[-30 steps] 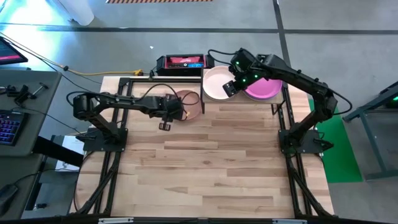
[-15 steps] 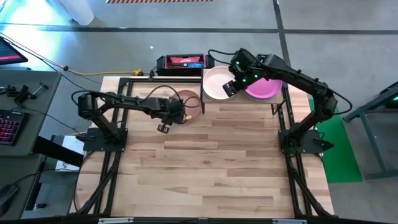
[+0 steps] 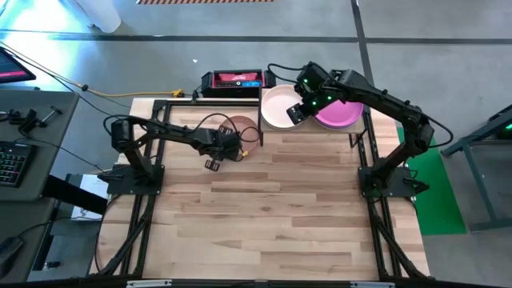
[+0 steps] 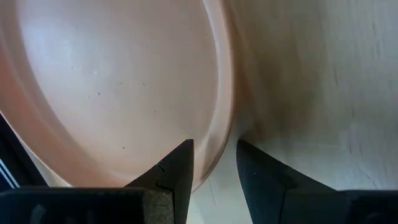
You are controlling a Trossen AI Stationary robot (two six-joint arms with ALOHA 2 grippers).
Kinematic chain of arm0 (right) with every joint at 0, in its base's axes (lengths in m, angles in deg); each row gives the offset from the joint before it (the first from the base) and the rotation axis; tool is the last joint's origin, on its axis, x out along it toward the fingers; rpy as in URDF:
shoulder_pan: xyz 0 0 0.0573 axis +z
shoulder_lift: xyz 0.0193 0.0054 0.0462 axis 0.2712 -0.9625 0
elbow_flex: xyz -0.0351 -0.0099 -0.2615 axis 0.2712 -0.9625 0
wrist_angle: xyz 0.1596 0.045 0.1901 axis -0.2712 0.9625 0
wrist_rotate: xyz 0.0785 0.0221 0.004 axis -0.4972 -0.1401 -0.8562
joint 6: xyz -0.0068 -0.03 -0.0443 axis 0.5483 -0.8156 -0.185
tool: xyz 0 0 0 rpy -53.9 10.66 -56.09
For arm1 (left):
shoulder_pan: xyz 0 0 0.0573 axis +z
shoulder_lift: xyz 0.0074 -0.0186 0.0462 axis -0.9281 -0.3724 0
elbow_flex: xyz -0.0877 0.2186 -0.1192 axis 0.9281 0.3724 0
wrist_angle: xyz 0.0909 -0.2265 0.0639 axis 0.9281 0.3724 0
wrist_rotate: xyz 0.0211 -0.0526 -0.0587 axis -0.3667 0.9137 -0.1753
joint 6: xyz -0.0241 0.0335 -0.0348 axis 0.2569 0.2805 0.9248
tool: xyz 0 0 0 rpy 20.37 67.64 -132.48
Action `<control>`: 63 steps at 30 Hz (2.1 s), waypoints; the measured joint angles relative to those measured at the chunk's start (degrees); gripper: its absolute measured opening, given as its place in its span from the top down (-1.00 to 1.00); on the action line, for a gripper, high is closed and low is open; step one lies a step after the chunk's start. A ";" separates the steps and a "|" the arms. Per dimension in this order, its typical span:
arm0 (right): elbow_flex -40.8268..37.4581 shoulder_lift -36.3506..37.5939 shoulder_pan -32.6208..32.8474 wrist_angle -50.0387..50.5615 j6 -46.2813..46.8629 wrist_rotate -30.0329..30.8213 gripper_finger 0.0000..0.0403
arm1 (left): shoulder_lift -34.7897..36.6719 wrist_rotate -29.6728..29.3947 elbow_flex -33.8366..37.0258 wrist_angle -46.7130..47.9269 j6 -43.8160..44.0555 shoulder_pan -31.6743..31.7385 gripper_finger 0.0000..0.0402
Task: Place and stack plates onto a shelf
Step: Stack the brown plate on top of the white plate on the shelf
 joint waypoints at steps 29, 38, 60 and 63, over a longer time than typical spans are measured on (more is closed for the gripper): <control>0.00 0.00 0.00 -1.54 -0.91 0.82 0.53 | 9.14 -8.78 -3.19 9.35 12.14 -1.07 0.99; 0.00 0.00 -0.22 -13.10 -0.99 2.97 0.53 | 17.16 -16.65 -8.41 13.60 5.38 -1.62 0.99; 0.00 -0.04 -0.05 -25.78 4.09 2.80 0.53 | 19.65 -18.10 -17.27 13.48 -31.68 -9.01 1.00; 0.00 -0.41 0.38 -25.27 4.33 3.45 0.53 | 19.08 -17.48 -17.27 13.29 -32.47 -9.01 1.00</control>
